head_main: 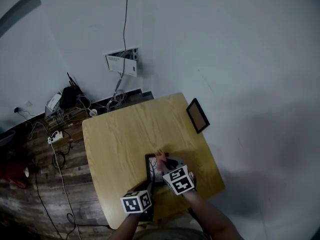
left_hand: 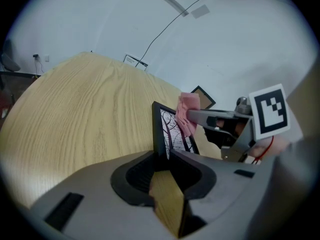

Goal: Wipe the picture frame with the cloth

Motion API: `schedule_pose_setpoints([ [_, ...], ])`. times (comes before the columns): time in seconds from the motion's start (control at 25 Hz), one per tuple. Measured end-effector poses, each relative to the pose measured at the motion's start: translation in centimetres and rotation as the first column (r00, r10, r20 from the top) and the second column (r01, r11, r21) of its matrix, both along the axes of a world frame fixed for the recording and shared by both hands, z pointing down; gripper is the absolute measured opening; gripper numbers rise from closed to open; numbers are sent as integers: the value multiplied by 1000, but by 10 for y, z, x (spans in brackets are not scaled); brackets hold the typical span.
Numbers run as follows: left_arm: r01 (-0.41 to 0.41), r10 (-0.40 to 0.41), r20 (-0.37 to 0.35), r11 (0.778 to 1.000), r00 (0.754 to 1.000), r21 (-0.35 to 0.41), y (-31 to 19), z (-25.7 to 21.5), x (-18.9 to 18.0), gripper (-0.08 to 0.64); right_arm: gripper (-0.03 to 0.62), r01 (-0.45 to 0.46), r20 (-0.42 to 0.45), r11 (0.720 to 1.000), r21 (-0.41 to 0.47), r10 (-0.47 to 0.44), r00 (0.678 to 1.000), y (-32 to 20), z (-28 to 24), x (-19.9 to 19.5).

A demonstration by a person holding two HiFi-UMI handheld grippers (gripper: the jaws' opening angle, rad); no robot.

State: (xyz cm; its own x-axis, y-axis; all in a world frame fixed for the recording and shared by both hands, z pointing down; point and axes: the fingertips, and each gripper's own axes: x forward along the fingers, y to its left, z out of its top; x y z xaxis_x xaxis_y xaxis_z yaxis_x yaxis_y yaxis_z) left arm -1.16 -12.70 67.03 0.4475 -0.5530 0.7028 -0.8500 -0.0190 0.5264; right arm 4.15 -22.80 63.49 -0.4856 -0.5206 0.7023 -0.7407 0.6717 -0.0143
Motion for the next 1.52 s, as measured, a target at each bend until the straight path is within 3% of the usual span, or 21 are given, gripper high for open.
schedule_pose_setpoints([
  [0.2,-3,3,-14,1000,1000,-5,2,1,0,86,18,5,73,1000,25,-7,997,13,-25,-14],
  [0.56,-5,5,-20,1000,1000,-3,1,2,1,86,18,39,114,998,-42,-34,993,54,-16,-36],
  [1.2,0,0,-15,1000,1000,1,2,1,1,86,18,100,9,988,-122,-99,995,73,17,-40],
  [1.52,-2,2,-16,1000,1000,4,2,1,1,89,18,103,-40,988,-112,-108,993,72,21,-25],
])
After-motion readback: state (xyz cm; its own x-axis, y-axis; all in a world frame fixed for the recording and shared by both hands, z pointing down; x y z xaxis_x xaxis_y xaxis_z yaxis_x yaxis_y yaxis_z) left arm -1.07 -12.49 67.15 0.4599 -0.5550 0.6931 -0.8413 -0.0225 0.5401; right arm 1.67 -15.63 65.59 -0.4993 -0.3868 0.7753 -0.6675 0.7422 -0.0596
